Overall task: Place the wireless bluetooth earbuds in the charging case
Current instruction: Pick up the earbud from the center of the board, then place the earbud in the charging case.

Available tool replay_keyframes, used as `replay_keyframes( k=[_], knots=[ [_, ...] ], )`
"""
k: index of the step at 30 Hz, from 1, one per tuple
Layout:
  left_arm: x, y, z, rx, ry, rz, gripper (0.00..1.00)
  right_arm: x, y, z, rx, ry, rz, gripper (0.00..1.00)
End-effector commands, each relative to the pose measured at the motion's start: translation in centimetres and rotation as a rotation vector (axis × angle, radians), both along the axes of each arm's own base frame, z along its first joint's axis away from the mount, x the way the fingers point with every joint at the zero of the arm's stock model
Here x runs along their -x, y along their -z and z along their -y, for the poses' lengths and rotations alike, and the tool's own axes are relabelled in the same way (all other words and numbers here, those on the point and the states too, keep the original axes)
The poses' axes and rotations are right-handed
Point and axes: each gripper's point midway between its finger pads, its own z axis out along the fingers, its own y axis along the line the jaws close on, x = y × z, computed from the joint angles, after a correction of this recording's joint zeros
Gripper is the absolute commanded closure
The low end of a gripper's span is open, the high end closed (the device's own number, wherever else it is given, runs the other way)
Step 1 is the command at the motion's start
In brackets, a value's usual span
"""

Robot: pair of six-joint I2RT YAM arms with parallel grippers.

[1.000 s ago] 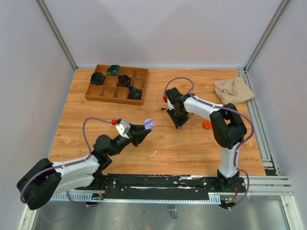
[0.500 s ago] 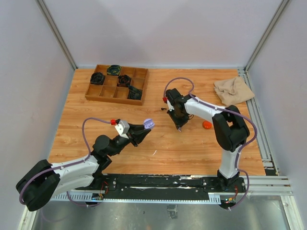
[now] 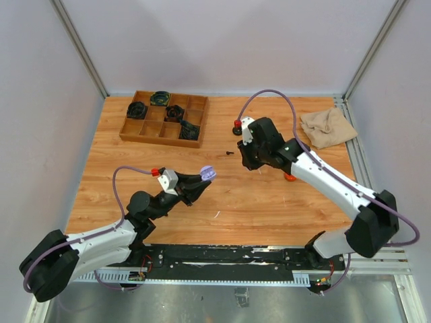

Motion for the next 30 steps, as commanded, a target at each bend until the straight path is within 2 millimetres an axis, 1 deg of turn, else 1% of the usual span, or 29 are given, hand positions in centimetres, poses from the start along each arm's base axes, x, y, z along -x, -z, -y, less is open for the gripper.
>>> replay_keyframes(
  k=[1,4,8,12,14,21,25,30],
  knots=[
    [0.5,-2.6,0.1,0.033,0.02,0.079,1.0,1.6,-4.4,-2.2,-0.128,-0.074,0.132,0.82],
    [0.8,-3.0,0.1,0.028,0.028,0.101,1.0,2.8,-7.1,-2.7,-0.213,-0.11,0.212,0.83],
    [1.1,-3.4,0.3,0.02,0.049,0.121,1.0,4.5,-10.1,-3.5,-0.319,-0.165,0.305,0.85],
    [1.6,-3.6,0.7,0.008,0.083,0.137,1.0,6.2,-12.5,-4.3,-0.433,-0.232,0.369,0.85],
    [1.9,-3.9,0.9,0.009,0.106,0.145,1.0,7.2,-13.5,-5.1,-0.493,-0.277,0.39,0.85],
    [2.6,-4.4,1.8,0.012,0.176,0.138,1.0,9.7,-15.6,-7.5,-0.604,-0.416,0.44,0.85],
    [2.8,-4.5,2.2,0.012,0.199,0.128,1.0,11.2,-16.3,-8.9,-0.657,-0.487,0.46,0.85],
    [3.1,-4.8,2.3,0.026,0.216,0.12,1.0,12.4,-16.6,-10.1,-0.686,-0.56,0.481,0.85]
  ],
)
